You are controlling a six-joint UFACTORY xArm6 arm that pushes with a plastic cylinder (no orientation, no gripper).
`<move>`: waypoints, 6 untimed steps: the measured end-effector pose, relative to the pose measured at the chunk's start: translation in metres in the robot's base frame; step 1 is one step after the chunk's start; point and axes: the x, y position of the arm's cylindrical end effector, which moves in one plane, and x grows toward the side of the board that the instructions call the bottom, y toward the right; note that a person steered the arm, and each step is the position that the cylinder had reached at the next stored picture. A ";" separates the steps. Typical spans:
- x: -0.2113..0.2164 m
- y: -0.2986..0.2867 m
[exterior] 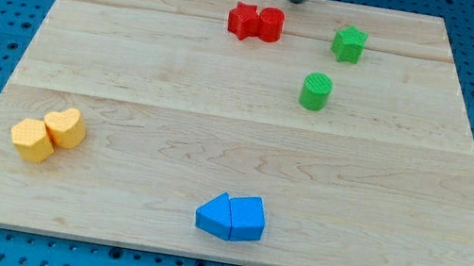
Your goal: Move the green star into the right side of the red circle
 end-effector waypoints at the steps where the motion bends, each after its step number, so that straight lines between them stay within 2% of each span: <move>1: 0.007 0.108; 3: 0.089 0.090; 5: 0.090 -0.007; 6: 0.089 -0.012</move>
